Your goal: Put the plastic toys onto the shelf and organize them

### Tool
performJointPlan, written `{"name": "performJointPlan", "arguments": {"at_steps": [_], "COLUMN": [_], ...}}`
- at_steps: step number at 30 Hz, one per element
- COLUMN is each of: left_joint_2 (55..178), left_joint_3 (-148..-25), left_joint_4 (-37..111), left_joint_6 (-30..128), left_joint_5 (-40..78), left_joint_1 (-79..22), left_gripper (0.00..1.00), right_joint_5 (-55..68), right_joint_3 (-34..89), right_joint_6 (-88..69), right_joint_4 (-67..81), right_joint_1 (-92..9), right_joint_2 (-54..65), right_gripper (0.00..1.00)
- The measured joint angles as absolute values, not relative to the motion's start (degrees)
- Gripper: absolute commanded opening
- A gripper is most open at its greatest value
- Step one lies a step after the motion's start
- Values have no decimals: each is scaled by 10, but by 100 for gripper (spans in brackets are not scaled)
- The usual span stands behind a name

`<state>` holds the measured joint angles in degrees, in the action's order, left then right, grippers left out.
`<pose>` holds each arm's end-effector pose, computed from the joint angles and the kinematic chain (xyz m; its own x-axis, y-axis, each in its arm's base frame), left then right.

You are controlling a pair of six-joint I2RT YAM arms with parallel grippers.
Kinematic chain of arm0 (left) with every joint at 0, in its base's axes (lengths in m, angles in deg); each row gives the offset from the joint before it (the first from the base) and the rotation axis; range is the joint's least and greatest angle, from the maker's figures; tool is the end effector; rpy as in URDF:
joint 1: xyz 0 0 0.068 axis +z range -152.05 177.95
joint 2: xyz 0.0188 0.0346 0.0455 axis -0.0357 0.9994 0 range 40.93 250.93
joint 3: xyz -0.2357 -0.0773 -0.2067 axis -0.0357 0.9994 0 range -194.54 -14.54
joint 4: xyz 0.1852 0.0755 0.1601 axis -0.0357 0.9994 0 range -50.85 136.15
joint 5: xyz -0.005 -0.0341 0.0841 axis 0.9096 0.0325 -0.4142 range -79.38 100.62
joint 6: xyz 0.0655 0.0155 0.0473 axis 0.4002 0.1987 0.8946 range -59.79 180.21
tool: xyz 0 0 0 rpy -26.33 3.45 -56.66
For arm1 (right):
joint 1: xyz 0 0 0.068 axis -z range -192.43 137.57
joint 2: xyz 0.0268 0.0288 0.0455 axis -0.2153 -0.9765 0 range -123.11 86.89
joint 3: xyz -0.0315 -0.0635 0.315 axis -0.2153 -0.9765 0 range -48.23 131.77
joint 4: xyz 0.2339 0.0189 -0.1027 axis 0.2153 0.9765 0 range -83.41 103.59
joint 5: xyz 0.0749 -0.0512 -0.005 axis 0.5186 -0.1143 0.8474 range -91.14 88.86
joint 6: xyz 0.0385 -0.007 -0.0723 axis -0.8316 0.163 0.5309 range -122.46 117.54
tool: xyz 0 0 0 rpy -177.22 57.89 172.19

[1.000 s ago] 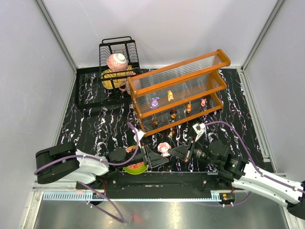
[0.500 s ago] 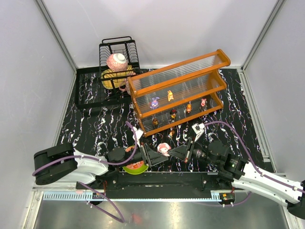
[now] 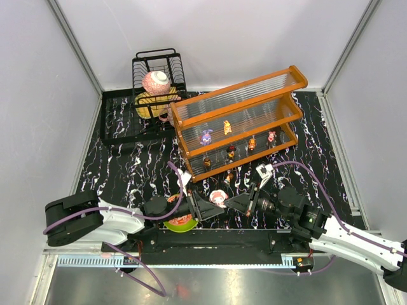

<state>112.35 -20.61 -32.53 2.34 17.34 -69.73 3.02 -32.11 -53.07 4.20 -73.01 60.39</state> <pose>0.0750 -0.2049 0.2359 -0.7932 -0.2824 -0.5395 0.5476 0.0570 -0.8348 0.0582 0.1139 0.2499 -0.7420 0.2535 -0.6206 -0.5208 0.3648 0.7718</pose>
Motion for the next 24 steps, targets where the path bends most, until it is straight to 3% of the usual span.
{"name": "performJointPlan", "arguments": {"at_steps": [1,2,5,6,15,24], "left_joint_2": [1123,1123,1123,1123,1048,867], "left_joint_3": [-206,-206,-206,-206,-211,-353], "left_joint_4": [-325,-325,-325,-325,-288,108], "left_joint_6": [23,23,23,23,60,241], "left_joint_5": [174,174,173,173,177,110], "left_joint_1": [-697,-697,-696,-695,-692,-701], "left_gripper": [5,3,0,0,0,0], "right_joint_5": [30,30,32,33,10,-45], "right_joint_3": [-321,-321,-321,-321,-295,-158], "right_joint_6": [-531,-531,-533,-530,-518,-476], "right_joint_4": [42,42,40,40,115,214], "right_joint_1": [-730,-730,-730,-730,-730,-730], "right_joint_2": [603,603,603,604,634,546], "right_gripper": [14,33,55,58,66,69]}}
